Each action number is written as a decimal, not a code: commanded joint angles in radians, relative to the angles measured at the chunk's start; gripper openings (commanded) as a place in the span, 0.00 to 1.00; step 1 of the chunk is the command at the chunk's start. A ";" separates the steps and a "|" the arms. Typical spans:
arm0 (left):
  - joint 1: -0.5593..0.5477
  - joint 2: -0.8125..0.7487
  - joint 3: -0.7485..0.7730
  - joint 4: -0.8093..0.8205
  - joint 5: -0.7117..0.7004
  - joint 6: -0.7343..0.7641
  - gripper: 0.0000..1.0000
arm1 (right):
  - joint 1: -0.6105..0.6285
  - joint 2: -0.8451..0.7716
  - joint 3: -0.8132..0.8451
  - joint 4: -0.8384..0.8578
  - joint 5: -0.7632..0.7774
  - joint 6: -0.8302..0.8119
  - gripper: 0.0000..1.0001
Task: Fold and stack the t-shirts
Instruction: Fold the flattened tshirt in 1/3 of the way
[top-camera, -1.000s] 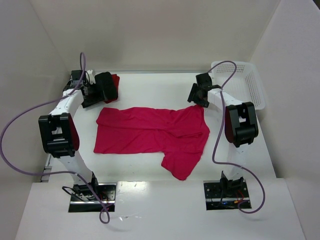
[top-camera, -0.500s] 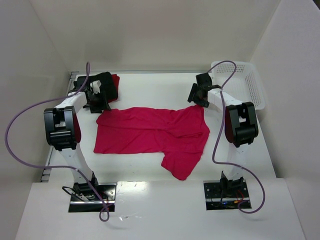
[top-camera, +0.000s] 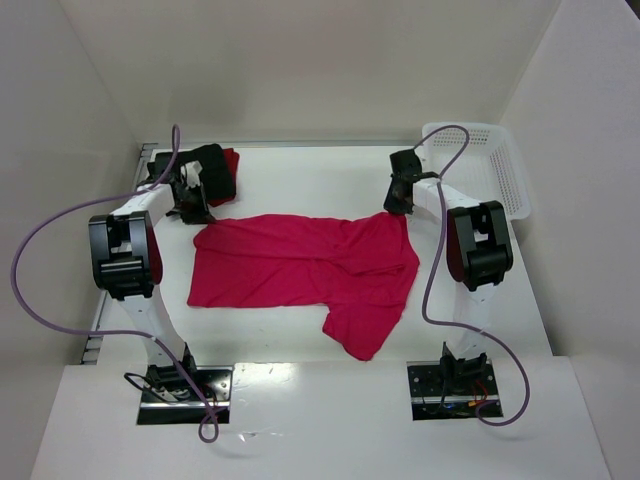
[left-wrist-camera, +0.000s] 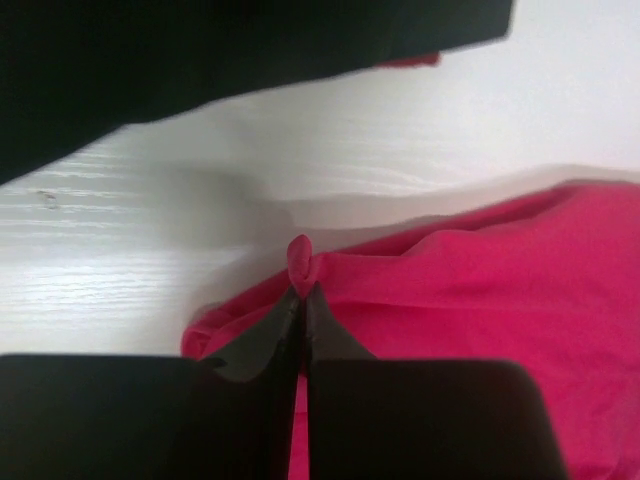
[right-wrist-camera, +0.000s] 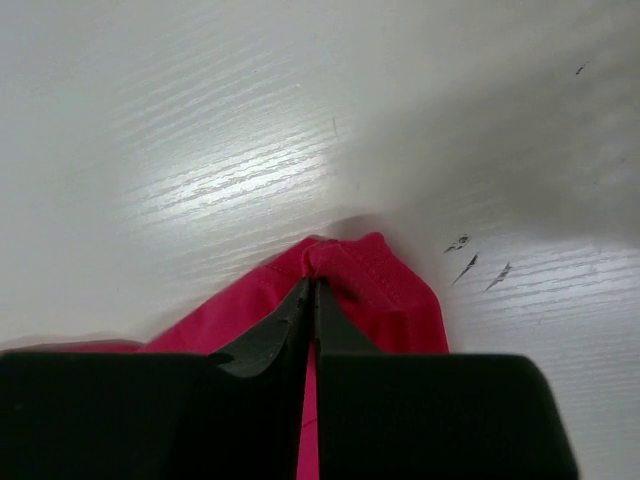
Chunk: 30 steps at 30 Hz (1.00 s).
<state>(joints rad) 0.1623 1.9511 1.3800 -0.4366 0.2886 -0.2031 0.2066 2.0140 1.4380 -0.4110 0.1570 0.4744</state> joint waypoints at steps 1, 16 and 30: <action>0.013 -0.029 -0.001 0.052 -0.081 -0.028 0.06 | -0.001 -0.003 0.027 0.028 0.058 0.001 0.06; 0.075 -0.029 -0.001 0.128 -0.077 -0.068 0.05 | -0.095 -0.116 -0.045 0.035 0.088 0.001 0.01; 0.085 -0.035 0.037 0.110 0.047 -0.006 0.47 | -0.095 -0.116 -0.054 0.055 -0.003 -0.009 0.20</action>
<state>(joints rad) 0.2417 1.9511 1.3811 -0.3374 0.2855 -0.2417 0.1169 1.9541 1.3952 -0.4030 0.1776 0.4782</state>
